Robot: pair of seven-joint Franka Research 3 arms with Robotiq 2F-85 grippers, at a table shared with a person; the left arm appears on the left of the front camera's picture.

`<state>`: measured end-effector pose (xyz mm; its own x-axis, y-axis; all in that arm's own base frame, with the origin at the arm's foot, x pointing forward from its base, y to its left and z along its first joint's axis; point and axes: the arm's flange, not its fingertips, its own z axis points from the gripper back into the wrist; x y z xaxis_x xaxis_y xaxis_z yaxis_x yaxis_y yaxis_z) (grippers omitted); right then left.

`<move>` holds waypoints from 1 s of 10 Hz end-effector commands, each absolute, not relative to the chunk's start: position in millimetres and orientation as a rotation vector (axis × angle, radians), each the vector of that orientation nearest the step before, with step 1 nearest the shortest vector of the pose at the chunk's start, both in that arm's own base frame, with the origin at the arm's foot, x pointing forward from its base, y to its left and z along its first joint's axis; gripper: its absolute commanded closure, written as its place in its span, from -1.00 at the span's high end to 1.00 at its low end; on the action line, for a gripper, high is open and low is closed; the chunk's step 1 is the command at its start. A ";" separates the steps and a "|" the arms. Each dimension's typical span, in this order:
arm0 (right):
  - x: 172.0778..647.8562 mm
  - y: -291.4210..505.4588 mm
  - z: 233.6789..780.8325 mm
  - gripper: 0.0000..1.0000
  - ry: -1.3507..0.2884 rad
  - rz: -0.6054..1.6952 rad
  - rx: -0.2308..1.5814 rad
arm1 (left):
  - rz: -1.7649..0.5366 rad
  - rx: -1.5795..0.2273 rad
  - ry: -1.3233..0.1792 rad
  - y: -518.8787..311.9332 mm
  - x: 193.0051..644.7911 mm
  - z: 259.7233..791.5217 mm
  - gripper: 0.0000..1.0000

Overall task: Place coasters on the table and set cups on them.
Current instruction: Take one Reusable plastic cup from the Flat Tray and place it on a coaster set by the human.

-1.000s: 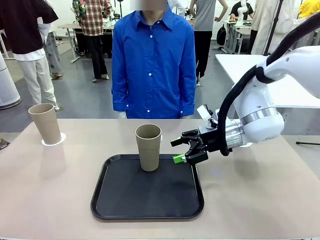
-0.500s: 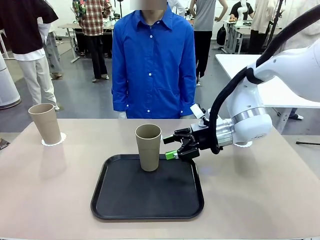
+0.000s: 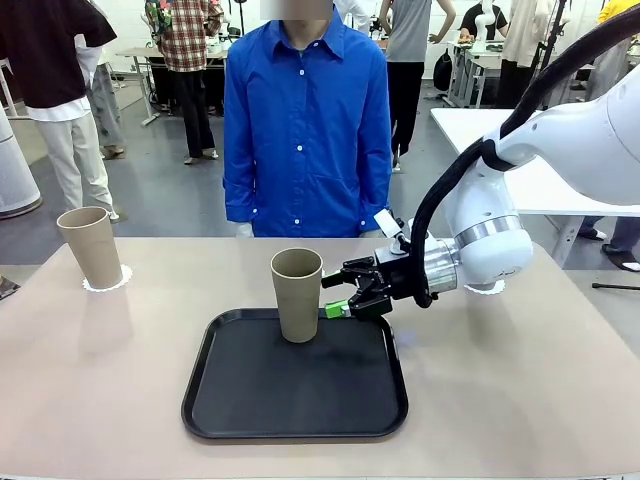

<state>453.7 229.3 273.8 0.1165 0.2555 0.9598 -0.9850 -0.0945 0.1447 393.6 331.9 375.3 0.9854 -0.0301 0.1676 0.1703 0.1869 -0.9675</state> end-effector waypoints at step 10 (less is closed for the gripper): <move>469.2 262.9 235.9 1.00 -0.839 1.296 1.214 | -0.139 -1.376 -0.125 331.5 391.6 377.4 1.00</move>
